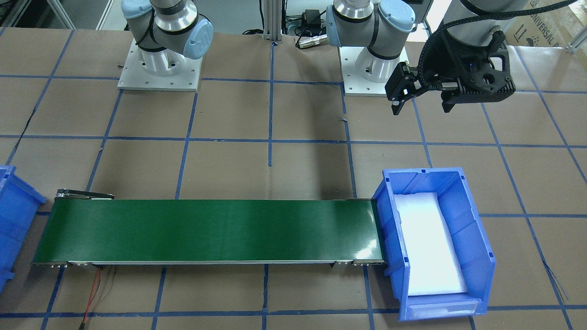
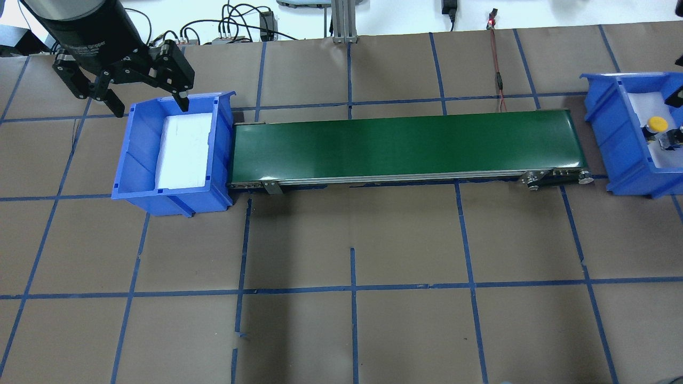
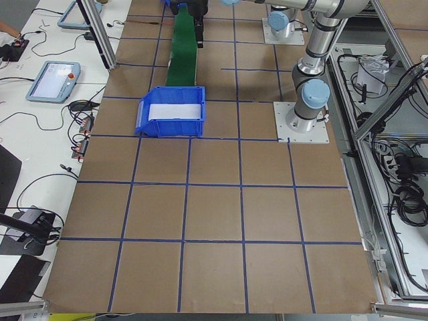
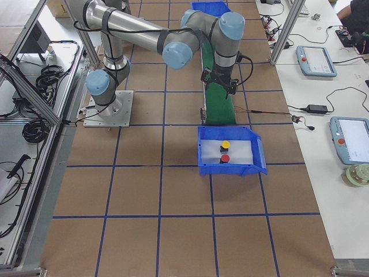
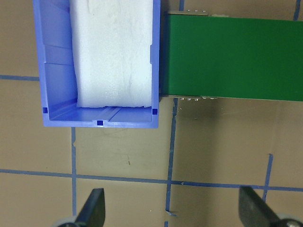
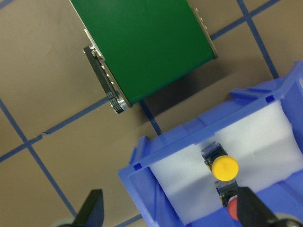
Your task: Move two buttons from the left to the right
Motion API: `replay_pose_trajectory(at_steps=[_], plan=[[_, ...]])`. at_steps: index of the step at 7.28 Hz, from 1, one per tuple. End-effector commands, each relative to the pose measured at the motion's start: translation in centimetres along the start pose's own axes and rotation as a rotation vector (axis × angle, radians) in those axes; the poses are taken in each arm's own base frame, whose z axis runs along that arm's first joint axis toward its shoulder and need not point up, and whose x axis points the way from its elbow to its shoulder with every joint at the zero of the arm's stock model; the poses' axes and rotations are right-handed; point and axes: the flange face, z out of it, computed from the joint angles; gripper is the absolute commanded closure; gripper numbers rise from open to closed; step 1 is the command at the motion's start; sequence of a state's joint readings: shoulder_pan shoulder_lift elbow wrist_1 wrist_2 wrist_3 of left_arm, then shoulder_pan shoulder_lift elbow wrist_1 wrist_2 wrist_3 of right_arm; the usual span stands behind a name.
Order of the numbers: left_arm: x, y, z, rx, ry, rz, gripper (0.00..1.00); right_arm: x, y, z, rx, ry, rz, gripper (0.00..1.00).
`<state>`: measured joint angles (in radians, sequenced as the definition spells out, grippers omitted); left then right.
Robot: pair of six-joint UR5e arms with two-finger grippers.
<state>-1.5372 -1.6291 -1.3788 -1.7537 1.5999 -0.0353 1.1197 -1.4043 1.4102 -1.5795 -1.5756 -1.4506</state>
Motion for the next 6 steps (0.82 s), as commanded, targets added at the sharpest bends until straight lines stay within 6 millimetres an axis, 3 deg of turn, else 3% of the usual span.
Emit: replay_pose_trajectory(at_steps=[1,3,4,6], plan=[[0.0,0.0,0.0,-0.001,0.0,0.0,0.0,-5.2,-8.0,-1.3,0.0,-0.007,0.185,0.0],[0.1,0.3,0.1,-0.01,-0.004,0.003,0.0,-10.0,-15.6,-1.7,0.009,0.011,0.353,0.02],[0.0,0.1,0.0,-0.003,-0.003,0.012,0.0,-12.3,-18.3,-1.7,0.008,0.01,0.483,0.01],[-0.3,0.2,0.1,-0.011,-0.002,0.011,0.0,-14.9,-21.1,-1.0,0.001,-0.011,0.825,0.0]])
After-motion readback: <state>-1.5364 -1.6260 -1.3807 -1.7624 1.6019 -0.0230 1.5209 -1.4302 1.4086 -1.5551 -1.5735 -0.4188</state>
